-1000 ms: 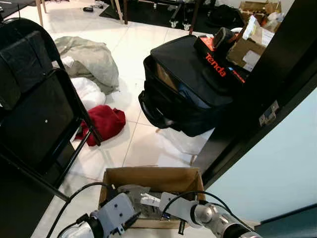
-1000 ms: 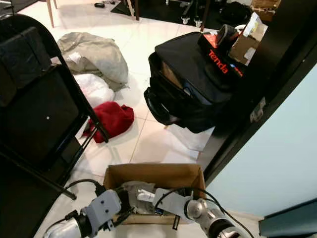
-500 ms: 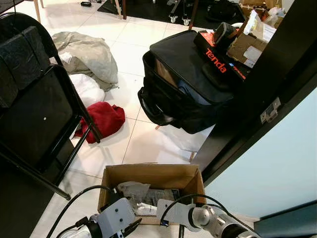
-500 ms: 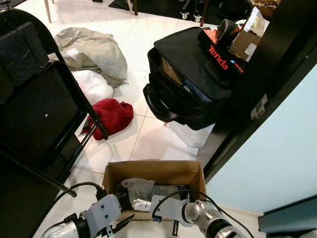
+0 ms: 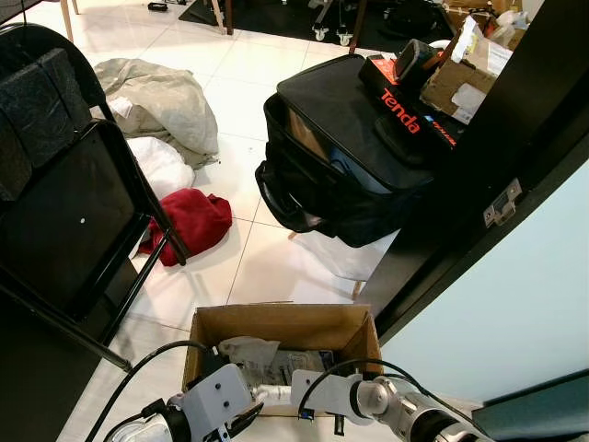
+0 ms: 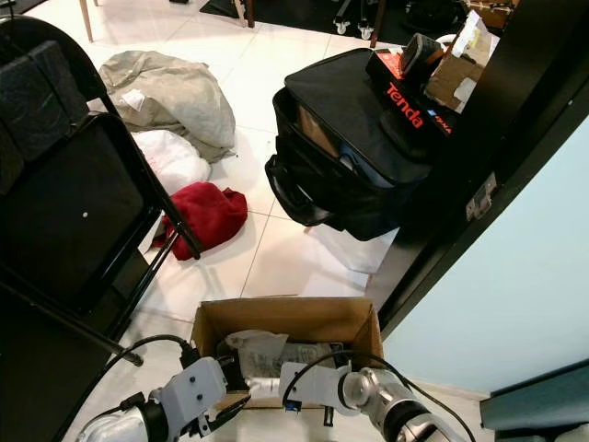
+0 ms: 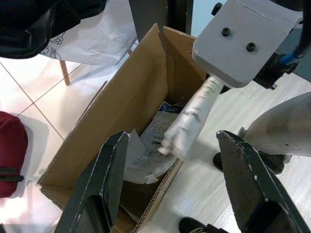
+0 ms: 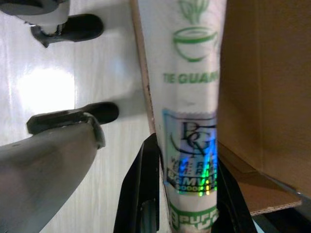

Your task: Clean up the room

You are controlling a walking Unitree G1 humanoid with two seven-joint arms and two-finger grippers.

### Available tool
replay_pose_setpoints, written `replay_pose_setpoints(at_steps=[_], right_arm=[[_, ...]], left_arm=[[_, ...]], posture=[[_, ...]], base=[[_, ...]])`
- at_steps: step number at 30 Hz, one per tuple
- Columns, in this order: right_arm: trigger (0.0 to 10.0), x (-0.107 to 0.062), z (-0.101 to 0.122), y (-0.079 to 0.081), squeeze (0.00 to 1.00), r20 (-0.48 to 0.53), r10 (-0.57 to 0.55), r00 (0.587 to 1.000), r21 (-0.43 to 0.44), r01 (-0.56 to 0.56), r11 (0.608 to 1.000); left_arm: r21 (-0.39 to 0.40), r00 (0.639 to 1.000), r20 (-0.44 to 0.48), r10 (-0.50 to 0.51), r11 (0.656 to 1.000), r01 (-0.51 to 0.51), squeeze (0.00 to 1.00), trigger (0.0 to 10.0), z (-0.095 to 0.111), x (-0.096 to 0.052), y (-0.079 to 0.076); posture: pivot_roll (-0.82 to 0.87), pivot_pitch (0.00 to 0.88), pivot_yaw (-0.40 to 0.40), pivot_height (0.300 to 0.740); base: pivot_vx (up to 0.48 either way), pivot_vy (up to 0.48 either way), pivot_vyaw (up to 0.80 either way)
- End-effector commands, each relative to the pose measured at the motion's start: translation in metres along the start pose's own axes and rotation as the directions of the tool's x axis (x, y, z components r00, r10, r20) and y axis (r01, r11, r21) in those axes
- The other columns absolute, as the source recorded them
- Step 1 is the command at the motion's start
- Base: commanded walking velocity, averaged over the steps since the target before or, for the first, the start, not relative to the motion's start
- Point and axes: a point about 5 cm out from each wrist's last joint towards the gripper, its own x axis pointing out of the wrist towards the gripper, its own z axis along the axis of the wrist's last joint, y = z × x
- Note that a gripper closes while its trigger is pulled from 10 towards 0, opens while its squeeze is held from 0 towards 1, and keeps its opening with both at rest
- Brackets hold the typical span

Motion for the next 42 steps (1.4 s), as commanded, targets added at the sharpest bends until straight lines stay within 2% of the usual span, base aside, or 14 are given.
replay_pose_setpoints(at_steps=[1,2,4,5,7,8,13,17,27,37,38,41,42], right_arm=[[10.0,-0.002,-0.008,0.001,0.00,-0.023,-0.022,0.999,0.053,0.023,0.998],[10.0,-0.002,-0.008,0.001,0.00,-0.023,-0.022,0.999,0.053,0.023,0.998],[10.0,-0.003,-0.008,-0.005,0.00,-0.005,-0.073,0.997,0.137,0.073,0.988],[10.0,-0.003,-0.008,-0.005,0.00,-0.005,-0.073,0.997,0.137,0.073,0.988],[10.0,-0.003,-0.007,-0.005,0.00,0.020,-0.093,0.995,0.203,0.087,0.975],[10.0,-0.003,-0.007,-0.005,0.00,0.020,-0.093,0.995,0.203,0.087,0.975],[10.0,0.001,-0.006,0.009,0.00,0.018,-0.041,0.999,0.150,0.038,0.988],[10.0,0.002,-0.006,0.011,0.00,0.010,-0.030,1.000,0.133,0.028,0.991],[10.0,0.000,-0.011,0.011,0.00,-0.030,0.019,0.999,0.034,-0.018,0.999],[10.0,-0.003,-0.014,0.005,0.00,-0.045,0.013,0.999,0.024,-0.012,1.000],[10.0,-0.003,-0.014,0.005,0.85,-0.046,0.018,0.999,0.025,-0.017,1.000],[10.0,-0.003,-0.014,0.005,0.85,-0.047,0.023,0.999,0.026,-0.021,0.999],[10.0,-0.003,-0.015,0.005,1.00,-0.050,0.026,0.998,0.026,-0.025,0.999]], left_arm=[[-0.014,1.000,-0.027,-0.014,1.000,0.014,0.00,10.0,-0.005,0.000,-0.004],[-0.014,1.000,-0.027,-0.014,1.000,0.014,0.00,10.0,-0.005,0.000,-0.004],[-0.015,0.999,-0.038,0.029,0.999,-0.030,0.00,10.0,-0.008,0.006,0.003],[-0.015,0.999,-0.038,0.029,0.999,-0.030,0.00,10.0,-0.008,0.006,0.003],[-0.033,0.998,-0.041,0.055,0.998,-0.056,0.00,10.0,-0.009,0.012,0.008],[-0.033,0.998,-0.041,0.055,0.998,-0.056,0.00,10.0,-0.009,0.012,0.008],[-0.040,0.998,-0.041,0.045,0.998,-0.046,0.00,10.0,-0.008,0.023,0.009],[-0.035,0.998,-0.039,0.039,0.999,-0.041,0.00,10.0,-0.008,0.023,0.009],[0.009,0.997,-0.059,-0.044,0.999,0.045,0.00,10.0,-0.014,0.006,-0.001],[0.011,0.997,-0.075,-0.030,0.999,0.031,0.00,10.0,-0.017,0.003,-0.002],[0.013,0.997,-0.075,-0.034,0.999,0.035,0.00,10.0,-0.017,0.003,-0.003],[0.015,0.997,-0.075,-0.037,0.999,0.038,0.00,10.0,-0.016,0.003,-0.003],[0.015,0.997,-0.074,-0.039,0.999,0.040,0.00,10.0,-0.016,0.003,-0.004]], posture=[[0.08,0.257,-0.057,0.740],[0.08,0.257,-0.057,0.740],[0.06,0.217,-0.035,0.740],[0.06,0.217,-0.035,0.740],[0.05,0.201,-0.021,0.740],[0.05,0.201,-0.021,0.740],[0.05,0.189,-0.002,0.740],[0.05,0.193,-0.006,0.740],[0.07,0.245,-0.043,0.740],[0.07,0.254,-0.057,0.740],[0.07,0.255,-0.058,0.740],[0.07,0.255,-0.058,0.740],[0.07,0.255,-0.057,0.740]], base=[[0.000,0.000,0.00],[0.000,0.000,0.00],[0.000,0.000,0.00],[0.000,0.000,0.00],[0.000,0.000,0.00],[0.000,0.000,0.00],[0.000,0.000,0.00],[0.000,0.000,0.00],[0.000,0.000,0.00],[0.000,0.000,0.00],[0.000,0.000,0.00],[0.000,0.000,0.00],[0.000,0.000,0.00]])
